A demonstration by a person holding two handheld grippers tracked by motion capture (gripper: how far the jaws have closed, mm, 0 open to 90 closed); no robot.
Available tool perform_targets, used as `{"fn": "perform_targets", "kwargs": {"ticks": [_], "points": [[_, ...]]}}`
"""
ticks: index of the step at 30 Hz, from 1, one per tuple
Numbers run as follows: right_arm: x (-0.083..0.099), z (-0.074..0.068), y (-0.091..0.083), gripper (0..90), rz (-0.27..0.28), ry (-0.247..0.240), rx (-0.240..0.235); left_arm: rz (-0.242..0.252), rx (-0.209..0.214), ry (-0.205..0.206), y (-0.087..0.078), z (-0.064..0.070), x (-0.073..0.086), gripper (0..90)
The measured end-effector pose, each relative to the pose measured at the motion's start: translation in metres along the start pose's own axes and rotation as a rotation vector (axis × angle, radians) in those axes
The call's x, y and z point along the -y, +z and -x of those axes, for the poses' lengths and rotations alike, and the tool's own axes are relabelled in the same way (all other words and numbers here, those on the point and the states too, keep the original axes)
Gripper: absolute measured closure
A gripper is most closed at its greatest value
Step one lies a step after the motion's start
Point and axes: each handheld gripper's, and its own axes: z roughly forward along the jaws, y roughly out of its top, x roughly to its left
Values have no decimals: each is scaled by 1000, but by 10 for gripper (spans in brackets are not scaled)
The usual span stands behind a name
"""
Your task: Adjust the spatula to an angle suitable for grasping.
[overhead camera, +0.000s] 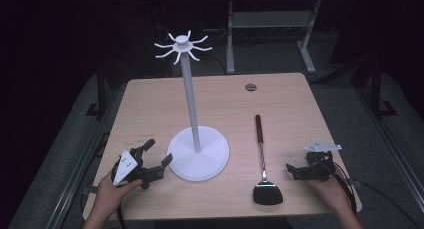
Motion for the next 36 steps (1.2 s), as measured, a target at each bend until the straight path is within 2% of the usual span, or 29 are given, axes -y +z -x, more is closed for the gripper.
{"fn": "perform_targets", "kwargs": {"ticks": [7, 9, 11, 14, 18, 24, 32, 36], "points": [[-7, -1, -5, 4, 21, -6, -5, -3, 0, 5, 0, -1, 0, 140], [-10, 0, -6, 57, 30, -9, -13, -4, 0, 4, 0, -1, 0, 140], [-14, 2, -6, 71, 35, -9, -28, -2, 0, 7, 0, -1, 0, 140], [-20, 3, -6, 116, 45, -14, -24, -2, -1, 1, 0, 0, 0, 140], [-30, 6, -6, 135, 64, -9, -27, -1, -1, -4, 0, 0, 0, 140], [-42, 9, -2, 189, 81, -4, -55, -1, -1, -2, 0, 0, 0, 140], [-54, 13, 2, 237, 87, 4, -69, 8, 0, -10, 1, 1, 0, 140], [-63, 14, 4, 289, 96, 11, -74, 6, -1, 2, 1, 0, 0, 140]]}}
